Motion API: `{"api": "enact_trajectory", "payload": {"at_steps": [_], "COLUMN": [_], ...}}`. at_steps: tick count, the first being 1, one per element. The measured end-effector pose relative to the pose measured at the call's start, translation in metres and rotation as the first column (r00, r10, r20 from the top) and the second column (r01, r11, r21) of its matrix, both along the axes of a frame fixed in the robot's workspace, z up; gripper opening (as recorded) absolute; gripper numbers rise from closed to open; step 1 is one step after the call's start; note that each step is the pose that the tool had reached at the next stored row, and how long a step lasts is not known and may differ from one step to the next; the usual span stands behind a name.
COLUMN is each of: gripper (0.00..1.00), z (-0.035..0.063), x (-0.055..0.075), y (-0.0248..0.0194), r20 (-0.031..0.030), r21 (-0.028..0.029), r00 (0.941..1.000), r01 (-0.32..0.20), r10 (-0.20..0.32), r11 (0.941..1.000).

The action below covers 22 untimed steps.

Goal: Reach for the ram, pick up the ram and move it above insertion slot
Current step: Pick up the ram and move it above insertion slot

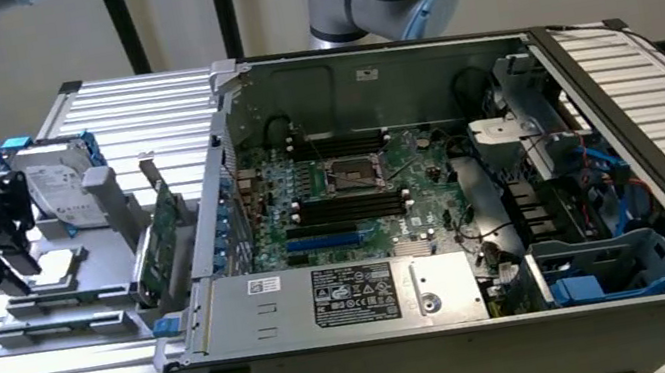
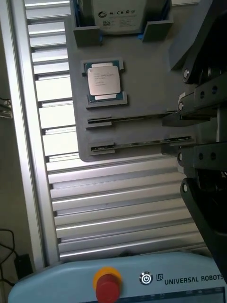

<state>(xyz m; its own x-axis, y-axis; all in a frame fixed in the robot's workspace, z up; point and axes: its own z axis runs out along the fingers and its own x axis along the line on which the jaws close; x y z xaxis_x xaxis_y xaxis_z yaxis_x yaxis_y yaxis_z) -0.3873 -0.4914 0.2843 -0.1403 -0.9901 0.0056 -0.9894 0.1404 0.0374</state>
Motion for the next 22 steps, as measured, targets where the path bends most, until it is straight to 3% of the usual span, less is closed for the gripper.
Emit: {"api": "enact_trajectory", "payload": {"at_steps": [18,22], "gripper": [0.31,0.31], "z": [-0.0328,-0.0400], "x": [-0.001,-0.001], "y": [-0.0012,-0.0033], "r20": [0.0001,-0.0002], "r21": [0.0005,0.0006], "r00": [0.9997,0.9994], "r01": [-0.025,-0.034], "r10": [0.025,0.034], "r11": [0.9997,0.9994]}}
